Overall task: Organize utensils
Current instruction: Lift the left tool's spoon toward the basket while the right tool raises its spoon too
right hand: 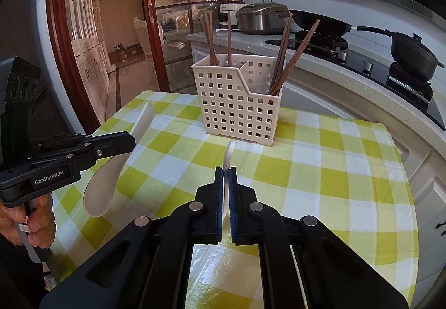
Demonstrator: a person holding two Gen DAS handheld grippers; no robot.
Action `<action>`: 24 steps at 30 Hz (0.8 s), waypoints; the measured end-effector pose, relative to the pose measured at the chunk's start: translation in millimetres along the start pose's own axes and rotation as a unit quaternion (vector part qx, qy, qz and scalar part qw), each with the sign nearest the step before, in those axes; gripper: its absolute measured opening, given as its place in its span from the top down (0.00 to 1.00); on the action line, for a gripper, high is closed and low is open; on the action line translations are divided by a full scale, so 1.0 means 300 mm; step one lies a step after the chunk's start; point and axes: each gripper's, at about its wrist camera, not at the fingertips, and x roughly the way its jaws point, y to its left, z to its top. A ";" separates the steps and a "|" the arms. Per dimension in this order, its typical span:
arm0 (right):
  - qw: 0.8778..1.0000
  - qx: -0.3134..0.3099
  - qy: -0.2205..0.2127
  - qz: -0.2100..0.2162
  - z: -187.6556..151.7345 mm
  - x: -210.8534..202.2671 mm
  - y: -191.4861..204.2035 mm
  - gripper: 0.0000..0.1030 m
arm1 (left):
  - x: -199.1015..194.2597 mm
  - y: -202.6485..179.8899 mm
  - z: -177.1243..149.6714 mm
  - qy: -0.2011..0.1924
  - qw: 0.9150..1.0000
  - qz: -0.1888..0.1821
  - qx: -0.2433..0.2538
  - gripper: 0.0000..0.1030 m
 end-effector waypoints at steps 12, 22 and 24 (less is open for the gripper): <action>1.000 -0.012 -0.014 -0.010 0.042 -0.018 0.009 0.95 | -0.007 -0.005 0.057 -0.024 1.000 -0.004 0.008 0.94; 0.999 -0.020 -0.041 -0.011 0.178 -0.045 -0.023 0.95 | -0.024 -0.002 0.224 -0.076 0.997 -0.027 0.016 0.94; 0.999 -0.022 -0.046 -0.012 0.214 -0.051 -0.033 0.95 | -0.021 -0.004 0.273 -0.087 0.995 -0.033 0.021 0.94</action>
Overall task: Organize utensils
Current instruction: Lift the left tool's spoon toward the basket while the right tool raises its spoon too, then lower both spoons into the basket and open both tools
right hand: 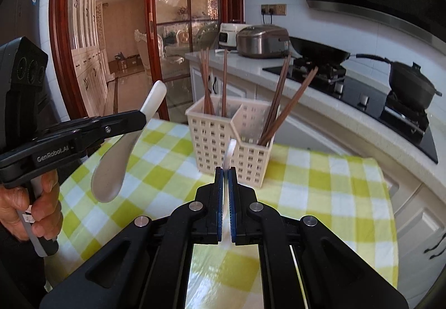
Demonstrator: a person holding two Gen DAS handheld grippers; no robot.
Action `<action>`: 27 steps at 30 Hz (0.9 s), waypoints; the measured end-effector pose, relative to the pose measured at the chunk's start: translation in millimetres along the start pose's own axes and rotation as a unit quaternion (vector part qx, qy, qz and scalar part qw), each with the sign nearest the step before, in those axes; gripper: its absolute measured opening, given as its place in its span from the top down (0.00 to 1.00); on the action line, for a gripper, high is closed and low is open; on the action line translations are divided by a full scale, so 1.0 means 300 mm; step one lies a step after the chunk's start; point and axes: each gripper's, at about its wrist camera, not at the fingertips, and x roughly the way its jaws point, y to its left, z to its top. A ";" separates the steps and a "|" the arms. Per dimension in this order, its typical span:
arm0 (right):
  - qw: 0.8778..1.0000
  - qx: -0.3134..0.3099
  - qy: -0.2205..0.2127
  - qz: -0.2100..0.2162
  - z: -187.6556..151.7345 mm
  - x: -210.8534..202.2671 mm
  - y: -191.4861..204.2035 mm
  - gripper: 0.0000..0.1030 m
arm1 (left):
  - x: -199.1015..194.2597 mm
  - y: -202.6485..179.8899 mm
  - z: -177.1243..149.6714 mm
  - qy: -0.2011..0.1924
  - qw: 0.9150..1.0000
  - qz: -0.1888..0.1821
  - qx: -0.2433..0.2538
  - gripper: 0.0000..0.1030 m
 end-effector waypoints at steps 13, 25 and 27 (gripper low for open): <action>0.999 -0.003 -0.043 -0.015 0.270 0.026 -0.110 0.95 | 0.193 0.041 0.299 -0.067 0.997 0.024 0.022 0.94; 0.999 -0.001 -0.037 -0.022 0.352 0.172 -0.152 0.95 | 0.387 0.113 0.333 -0.068 0.996 0.054 0.029 0.94; 0.999 0.001 -0.034 -0.022 0.352 0.190 -0.158 0.95 | 0.407 0.125 0.329 -0.069 0.995 0.059 0.030 0.94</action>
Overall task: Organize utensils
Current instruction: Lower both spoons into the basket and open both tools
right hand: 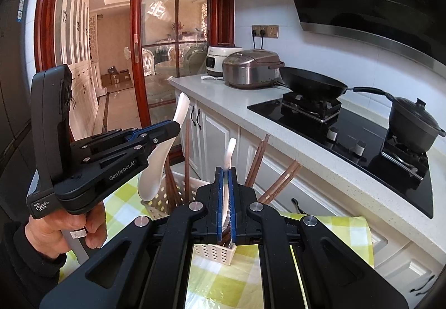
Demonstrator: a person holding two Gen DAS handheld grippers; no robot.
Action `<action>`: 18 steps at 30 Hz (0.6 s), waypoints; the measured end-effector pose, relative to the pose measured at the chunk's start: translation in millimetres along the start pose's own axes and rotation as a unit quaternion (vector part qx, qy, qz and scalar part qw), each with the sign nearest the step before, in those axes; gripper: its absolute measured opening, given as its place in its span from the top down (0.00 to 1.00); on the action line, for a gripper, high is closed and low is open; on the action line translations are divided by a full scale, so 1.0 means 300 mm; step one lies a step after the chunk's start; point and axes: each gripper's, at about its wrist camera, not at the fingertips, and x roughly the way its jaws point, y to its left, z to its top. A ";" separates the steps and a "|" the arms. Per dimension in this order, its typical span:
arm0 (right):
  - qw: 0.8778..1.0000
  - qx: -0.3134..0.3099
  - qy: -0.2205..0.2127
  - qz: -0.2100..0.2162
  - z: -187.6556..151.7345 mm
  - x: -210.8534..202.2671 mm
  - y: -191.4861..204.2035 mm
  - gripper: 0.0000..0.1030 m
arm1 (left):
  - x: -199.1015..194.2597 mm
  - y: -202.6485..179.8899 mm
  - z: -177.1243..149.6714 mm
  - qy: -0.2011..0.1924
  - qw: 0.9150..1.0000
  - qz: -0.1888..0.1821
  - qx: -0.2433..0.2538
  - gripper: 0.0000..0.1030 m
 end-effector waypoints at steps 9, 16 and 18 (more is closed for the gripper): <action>1.000 -0.001 0.006 -0.001 -0.010 0.024 0.014 0.95 | 0.033 0.011 -0.028 0.002 1.000 0.012 0.010 0.94; 1.000 -0.004 0.008 -0.002 -0.009 0.025 0.024 0.95 | 0.030 0.011 -0.040 0.009 1.000 0.014 0.012 0.93; 1.000 -0.004 0.008 -0.003 -0.010 0.024 0.026 0.95 | 0.030 0.007 -0.043 0.011 1.000 0.012 0.014 0.93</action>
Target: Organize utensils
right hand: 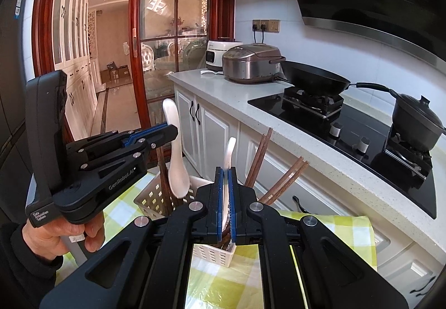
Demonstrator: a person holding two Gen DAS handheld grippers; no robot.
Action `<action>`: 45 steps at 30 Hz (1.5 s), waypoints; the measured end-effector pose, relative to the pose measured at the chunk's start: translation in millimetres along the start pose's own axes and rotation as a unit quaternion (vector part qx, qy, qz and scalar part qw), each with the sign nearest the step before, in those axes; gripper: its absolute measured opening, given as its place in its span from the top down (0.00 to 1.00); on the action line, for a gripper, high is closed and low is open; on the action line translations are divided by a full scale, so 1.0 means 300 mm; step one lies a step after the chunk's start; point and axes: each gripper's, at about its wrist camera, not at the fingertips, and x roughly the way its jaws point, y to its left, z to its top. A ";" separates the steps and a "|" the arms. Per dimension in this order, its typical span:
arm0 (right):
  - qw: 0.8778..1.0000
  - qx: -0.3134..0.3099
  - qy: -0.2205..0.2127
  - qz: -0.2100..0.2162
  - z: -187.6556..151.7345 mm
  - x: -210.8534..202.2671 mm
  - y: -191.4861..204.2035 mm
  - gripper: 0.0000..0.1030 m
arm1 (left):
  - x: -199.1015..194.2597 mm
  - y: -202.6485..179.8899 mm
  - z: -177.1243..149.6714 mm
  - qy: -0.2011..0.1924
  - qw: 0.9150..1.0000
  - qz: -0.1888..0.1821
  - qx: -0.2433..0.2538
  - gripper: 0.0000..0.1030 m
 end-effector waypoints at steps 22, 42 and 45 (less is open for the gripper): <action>0.997 0.060 -0.040 -0.002 -0.029 -0.045 -0.045 0.85 | -0.139 -0.015 -0.026 -0.009 1.000 -0.013 -0.011 0.67; 0.985 0.128 -0.107 -0.043 -0.447 -0.112 -0.066 0.39 | -0.338 -0.081 -0.343 0.006 0.999 0.039 -0.024 0.23; 0.988 0.103 -0.106 -0.050 -0.474 -0.087 -0.036 0.36 | -0.333 -0.082 -0.378 0.012 0.999 0.040 -0.017 0.20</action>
